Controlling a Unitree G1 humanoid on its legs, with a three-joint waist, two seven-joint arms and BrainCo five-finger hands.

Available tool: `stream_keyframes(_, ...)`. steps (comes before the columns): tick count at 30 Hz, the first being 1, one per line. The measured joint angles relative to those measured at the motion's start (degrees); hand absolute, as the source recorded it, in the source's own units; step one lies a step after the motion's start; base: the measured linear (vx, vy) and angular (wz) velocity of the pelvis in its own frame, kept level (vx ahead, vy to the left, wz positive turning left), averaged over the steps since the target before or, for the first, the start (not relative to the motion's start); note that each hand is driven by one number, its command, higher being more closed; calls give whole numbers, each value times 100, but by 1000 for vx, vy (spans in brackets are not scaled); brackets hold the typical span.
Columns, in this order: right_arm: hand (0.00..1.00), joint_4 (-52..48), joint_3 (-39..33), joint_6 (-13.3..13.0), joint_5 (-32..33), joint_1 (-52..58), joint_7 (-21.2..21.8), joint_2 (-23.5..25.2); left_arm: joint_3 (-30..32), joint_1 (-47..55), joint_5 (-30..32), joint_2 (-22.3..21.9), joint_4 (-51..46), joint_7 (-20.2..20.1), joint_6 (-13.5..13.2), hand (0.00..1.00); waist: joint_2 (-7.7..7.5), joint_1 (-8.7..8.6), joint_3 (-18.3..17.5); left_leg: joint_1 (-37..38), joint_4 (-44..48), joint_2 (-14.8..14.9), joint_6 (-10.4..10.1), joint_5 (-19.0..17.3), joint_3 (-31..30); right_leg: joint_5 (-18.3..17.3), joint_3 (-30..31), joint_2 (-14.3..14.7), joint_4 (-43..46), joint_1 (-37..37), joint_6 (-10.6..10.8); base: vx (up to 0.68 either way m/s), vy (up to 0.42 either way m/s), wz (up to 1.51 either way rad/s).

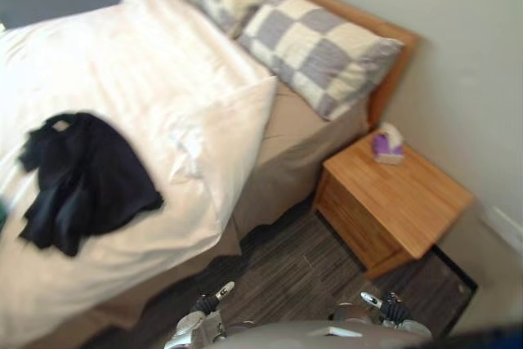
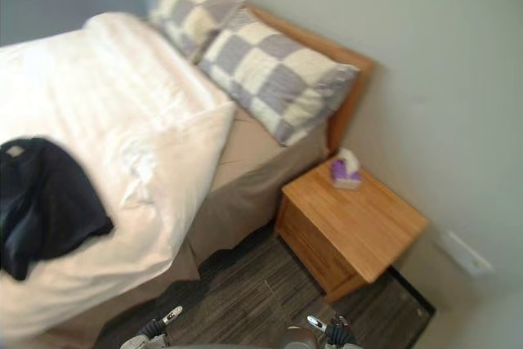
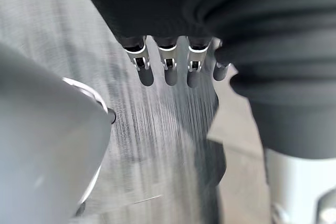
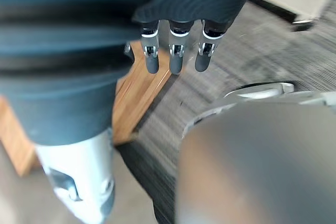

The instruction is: Tidy the bed and pick cloth on bed and put in laundry

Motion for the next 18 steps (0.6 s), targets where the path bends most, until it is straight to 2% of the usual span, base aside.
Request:
stream_keyframes(1,0,13,1,17,78,-23,52,-46,136,90,-4,-59,-17,50,-50,0,53,91,-46,23,-74,114,-181,87,-9,-46,-196,24,5,87,-73,201,-287,108)
stream_keyframes(2,0,13,20,-5,185,-83,70,-89,248,133,60,-152,-20,49,-112,0,185,125,-47,61,-131,191,-199,97,53,-134,-328,71,104,84,-193,205,-248,57)
stream_keyframes(3,0,12,66,-21,219,-129,83,-108,329,142,128,-212,-17,63,-162,0,245,132,-38,85,-176,238,-231,103,43,-196,-433,79,177,92,-270,206,-203,45)
stream_keyframes(5,0,11,300,2,244,-228,228,-104,502,240,232,-370,-117,80,-360,0,338,148,-52,156,-266,356,-433,228,108,-301,-645,131,219,242,-386,208,-191,56)
stream_keyframes(7,0,-50,374,13,297,-230,304,37,660,264,216,-446,-193,97,-523,0,312,157,-40,80,44,434,-486,217,290,-320,-927,88,78,525,-417,135,-115,81)
stream_keyframes(8,0,-81,430,16,380,-209,301,76,684,293,220,-426,-328,77,-599,0,150,161,25,-224,704,494,-669,95,482,-332,-1152,10,-115,752,-436,125,-116,94)
stream_keyframes(9,0,-125,464,17,395,-180,295,97,686,292,224,-424,-391,61,-629,0,130,160,35,-433,1199,559,-775,1,635,-335,-1267,-11,-224,885,-442,82,-103,89)
stream_keyframes(10,0,-202,583,18,442,-120,277,112,773,308,224,-412,-485,50,-692,0,110,194,67,-890,2230,822,-788,-202,1066,-341,-1476,-7,-394,1114,-464,37,-54,62)
stream_keyframes(11,0,-253,656,19,443,-70,269,105,867,320,233,-456,-518,49,-715,0,117,218,72,-1037,2623,1005,-741,-291,1325,-347,-1563,16,-414,1185,-474,46,-21,60)
stream_keyframes(12,0,-338,759,18,445,4,267,84,921,333,238,-526,-533,46,-773,0,190,325,58,-1171,2969,1315,-616,-381,1776,-372,-1649,31,-399,1298,-480,27,43,35)
stream_keyframes(13,0,-403,779,16,436,62,287,17,926,391,290,-611,-570,18,-820,0,317,367,-1,-1168,2855,1451,-603,-376,1938,-451,-1634,45,-321,1313,-362,35,91,21)
stream_keyframes(14,0,-393,764,19,435,54,284,-37,911,421,369,-666,-563,14,-839,0,387,364,-19,-1116,2666,1369,-581,-456,1940,-490,-1602,35,-326,1282,-295,37,136,12)
stream_keyframes(15,0,-357,772,26,431,-10,300,5,835,455,444,-582,-550,6,-847,0,363,326,-100,-862,1907,1078,-583,-502,1917,-473,-1568,-14,-389,1216,-240,59,144,6)
stream_keyframes(16,0,-302,773,30,428,-68,340,100,738,471,438,-450,-505,2,-847,0,223,324,-162,-571,1033,769,-370,-335,1907,-396,-1556,-86,-511,1115,-185,54,131,8)
stream_keyframes(18,0,-241,691,37,421,-24,392,246,580,474,463,-242,-460,-61,-802,0,37,295,-217,-366,316,448,-362,120,1834,-270,-1584,-204,-794,1174,-115,36,60,20)
